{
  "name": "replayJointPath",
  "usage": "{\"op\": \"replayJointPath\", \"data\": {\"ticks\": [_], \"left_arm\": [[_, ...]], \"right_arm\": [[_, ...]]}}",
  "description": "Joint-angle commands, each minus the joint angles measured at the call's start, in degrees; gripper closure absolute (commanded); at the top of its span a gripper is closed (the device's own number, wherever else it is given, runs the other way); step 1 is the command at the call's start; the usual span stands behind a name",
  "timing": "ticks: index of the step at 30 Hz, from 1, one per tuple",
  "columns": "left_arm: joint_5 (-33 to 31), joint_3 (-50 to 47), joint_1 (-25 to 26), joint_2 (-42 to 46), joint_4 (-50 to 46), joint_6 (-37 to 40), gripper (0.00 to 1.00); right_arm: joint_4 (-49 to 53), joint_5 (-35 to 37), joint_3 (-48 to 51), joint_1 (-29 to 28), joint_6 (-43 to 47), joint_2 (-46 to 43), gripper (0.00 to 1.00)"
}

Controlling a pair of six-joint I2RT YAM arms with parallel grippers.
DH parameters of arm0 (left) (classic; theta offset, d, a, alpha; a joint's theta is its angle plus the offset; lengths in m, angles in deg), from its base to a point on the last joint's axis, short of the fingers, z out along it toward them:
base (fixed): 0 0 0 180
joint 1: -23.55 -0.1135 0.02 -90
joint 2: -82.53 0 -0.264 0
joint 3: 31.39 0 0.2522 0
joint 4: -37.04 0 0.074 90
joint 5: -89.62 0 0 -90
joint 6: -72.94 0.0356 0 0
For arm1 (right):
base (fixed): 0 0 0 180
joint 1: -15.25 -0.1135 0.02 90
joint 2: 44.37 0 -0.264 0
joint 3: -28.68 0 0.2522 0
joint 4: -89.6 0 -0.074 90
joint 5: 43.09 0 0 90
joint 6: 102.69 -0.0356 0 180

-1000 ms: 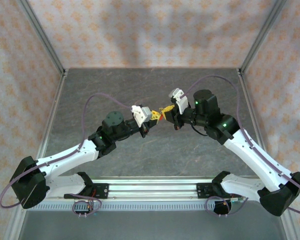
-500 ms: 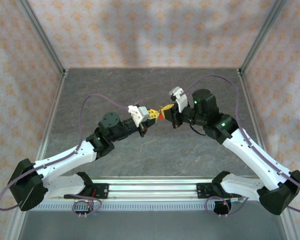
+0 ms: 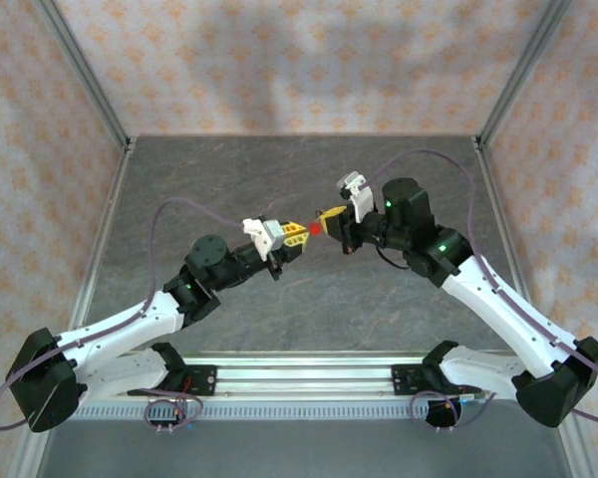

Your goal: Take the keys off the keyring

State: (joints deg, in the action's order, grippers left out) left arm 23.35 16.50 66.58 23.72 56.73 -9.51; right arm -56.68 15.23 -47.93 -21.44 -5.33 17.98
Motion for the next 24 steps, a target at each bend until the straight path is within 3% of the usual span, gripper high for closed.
{"op": "replayJointPath", "data": {"ticks": [1, 16, 24], "left_arm": [[-0.9, -0.3, 0.0, 1.5, 0.5, -0.3, 0.81], [3.7, 4.8, 0.0, -2.3, -1.3, -1.1, 0.66], [3.9, 7.9, 0.0, -4.8, -3.8, -1.0, 0.7]], "right_arm": [[0.3, -0.1, -1.8, 0.0, 1.9, -1.0, 1.0], [0.7, -2.0, -1.6, 0.0, 2.7, -1.4, 1.0], [0.4, -2.7, -1.2, 0.1, 2.9, -1.7, 1.0]]}}
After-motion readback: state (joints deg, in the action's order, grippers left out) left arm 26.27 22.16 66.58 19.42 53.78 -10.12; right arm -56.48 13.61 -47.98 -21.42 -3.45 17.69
